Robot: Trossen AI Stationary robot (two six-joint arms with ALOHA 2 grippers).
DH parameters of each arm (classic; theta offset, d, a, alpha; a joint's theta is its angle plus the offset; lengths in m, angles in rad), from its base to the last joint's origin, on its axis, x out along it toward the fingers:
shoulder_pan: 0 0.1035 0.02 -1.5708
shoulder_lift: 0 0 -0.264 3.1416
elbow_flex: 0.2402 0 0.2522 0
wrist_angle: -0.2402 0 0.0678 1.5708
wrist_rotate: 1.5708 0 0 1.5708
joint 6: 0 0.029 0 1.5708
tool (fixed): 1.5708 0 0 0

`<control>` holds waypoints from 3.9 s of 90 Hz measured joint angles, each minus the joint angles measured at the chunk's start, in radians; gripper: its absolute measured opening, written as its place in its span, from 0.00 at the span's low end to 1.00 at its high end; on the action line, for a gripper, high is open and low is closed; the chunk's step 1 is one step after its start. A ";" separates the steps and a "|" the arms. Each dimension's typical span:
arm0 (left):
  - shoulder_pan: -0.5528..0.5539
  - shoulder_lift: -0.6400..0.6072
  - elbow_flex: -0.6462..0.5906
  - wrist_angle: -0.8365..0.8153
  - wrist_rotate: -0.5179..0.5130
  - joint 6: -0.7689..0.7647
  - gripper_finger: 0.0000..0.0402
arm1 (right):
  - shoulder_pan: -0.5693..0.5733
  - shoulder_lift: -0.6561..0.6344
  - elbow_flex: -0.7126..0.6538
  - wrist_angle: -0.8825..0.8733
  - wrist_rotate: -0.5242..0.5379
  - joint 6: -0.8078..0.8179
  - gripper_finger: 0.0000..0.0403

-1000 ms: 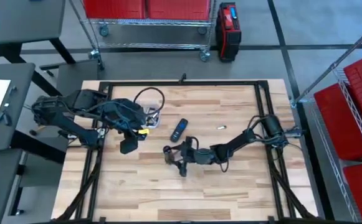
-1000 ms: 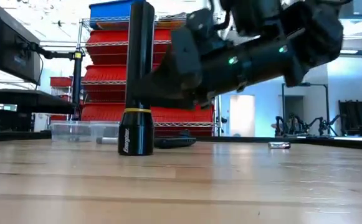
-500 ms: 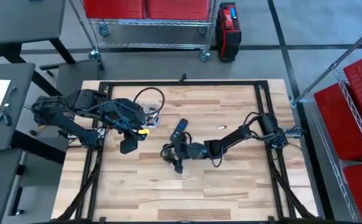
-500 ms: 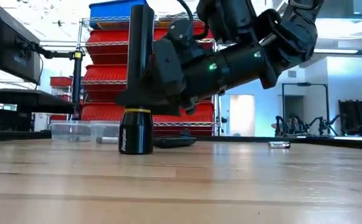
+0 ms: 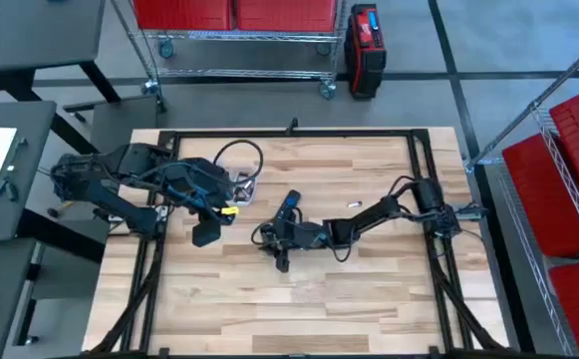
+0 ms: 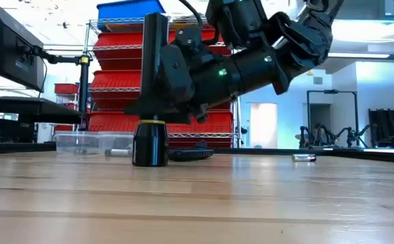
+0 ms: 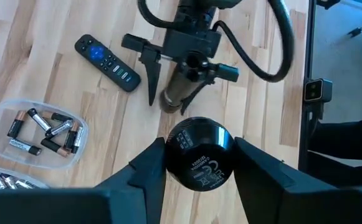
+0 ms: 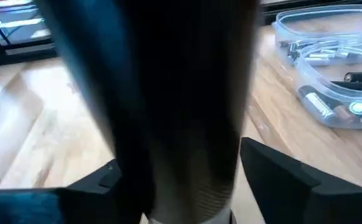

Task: Insert battery
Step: Close the flashlight battery compartment

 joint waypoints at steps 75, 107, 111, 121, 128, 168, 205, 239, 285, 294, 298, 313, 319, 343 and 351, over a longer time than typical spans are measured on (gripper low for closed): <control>0.049 0.036 0.000 0.238 0.075 0.178 0.34 | -0.049 -0.474 0.330 -1.282 -0.467 0.007 0.34; 0.071 0.081 -0.001 0.439 0.098 0.238 0.34 | -0.042 -0.475 0.437 -1.484 -0.534 0.005 0.34; 0.079 0.081 -0.001 0.451 0.114 0.226 0.34 | -0.040 -0.475 0.437 -1.503 -0.532 0.003 0.34; 0.095 0.083 -0.001 0.478 0.210 0.191 0.34 | -0.037 -0.474 0.437 -1.506 -0.535 0.002 0.34; 0.095 0.099 0.001 0.510 0.222 0.188 0.34 | -0.038 -0.474 0.437 -1.507 -0.541 0.008 0.34; 0.095 0.146 -0.001 0.511 0.220 0.180 0.34 | -0.029 -0.474 0.437 -1.552 -0.555 0.025 0.34; 0.095 0.180 0.001 0.554 0.211 0.198 0.34 | -0.028 -0.474 0.437 -1.564 -0.556 0.017 0.34; 0.096 0.191 0.001 0.516 0.220 0.194 0.34 | -0.028 -0.473 0.437 -1.587 -0.555 0.021 0.34; 0.106 0.146 -0.001 0.511 0.165 0.213 0.34 | -0.033 -0.473 0.437 -1.567 -0.553 0.020 0.34; 0.106 0.146 -0.001 0.505 0.167 0.213 0.34 | -0.033 -0.473 0.437 -1.569 -0.553 0.021 0.34; 0.105 0.146 -0.001 0.505 0.167 0.212 0.34 | -0.033 -0.473 0.437 -1.568 -0.553 0.021 0.34; 0.105 0.147 -0.001 0.497 0.173 0.206 0.34 | -0.033 -0.473 0.437 -1.569 -0.552 0.021 0.34; 0.105 0.147 -0.001 0.496 0.174 0.203 0.34 | -0.037 -0.473 0.437 -1.567 -0.552 0.021 0.34; 0.101 0.147 -0.001 0.496 0.186 0.195 0.34 | -0.067 -0.473 0.437 -1.561 -0.551 0.021 0.34; 0.101 0.147 -0.001 0.496 0.190 0.195 0.33 | -0.067 -0.473 0.437 -1.539 -0.552 0.021 0.34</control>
